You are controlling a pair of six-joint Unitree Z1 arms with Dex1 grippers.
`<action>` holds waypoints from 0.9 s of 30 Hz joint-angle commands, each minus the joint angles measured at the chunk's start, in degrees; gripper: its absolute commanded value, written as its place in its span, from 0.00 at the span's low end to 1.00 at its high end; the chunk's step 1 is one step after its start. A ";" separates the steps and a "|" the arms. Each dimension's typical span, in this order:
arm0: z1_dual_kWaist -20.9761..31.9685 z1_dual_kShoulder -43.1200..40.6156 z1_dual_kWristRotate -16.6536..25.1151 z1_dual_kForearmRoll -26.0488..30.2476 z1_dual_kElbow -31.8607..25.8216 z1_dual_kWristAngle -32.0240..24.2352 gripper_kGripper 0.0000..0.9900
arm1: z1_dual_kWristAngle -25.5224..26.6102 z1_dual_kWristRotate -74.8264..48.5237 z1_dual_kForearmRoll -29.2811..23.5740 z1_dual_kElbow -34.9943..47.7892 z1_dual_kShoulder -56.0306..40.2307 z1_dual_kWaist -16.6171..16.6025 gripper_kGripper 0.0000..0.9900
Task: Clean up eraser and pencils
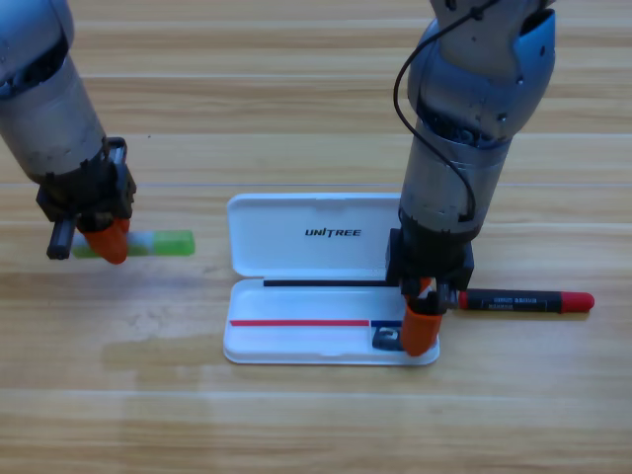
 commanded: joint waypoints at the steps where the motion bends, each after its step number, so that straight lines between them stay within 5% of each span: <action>1: 0.13 -0.04 -1.01 1.05 -0.03 0.63 0.00 | 0.56 -0.24 -0.16 3.75 -5.13 1.34 0.92; 6: -3.12 -0.65 -3.12 4.22 -3.72 0.81 0.00 | 2.14 0.46 0.37 13.24 -20.07 -1.03 0.96; 10: -7.95 -0.04 -6.55 8.52 -9.17 0.54 0.00 | 2.49 -0.77 0.28 20.63 -25.43 -6.04 1.00; 18: -16.57 5.68 -12.53 12.56 -16.20 -0.86 0.00 | -7.53 -11.58 -11.84 27.22 -14.88 -13.86 0.99; 27: -18.85 12.80 -14.64 12.39 -17.87 -3.50 0.00 | -8.14 -15.54 -14.57 21.95 -5.13 -14.92 0.95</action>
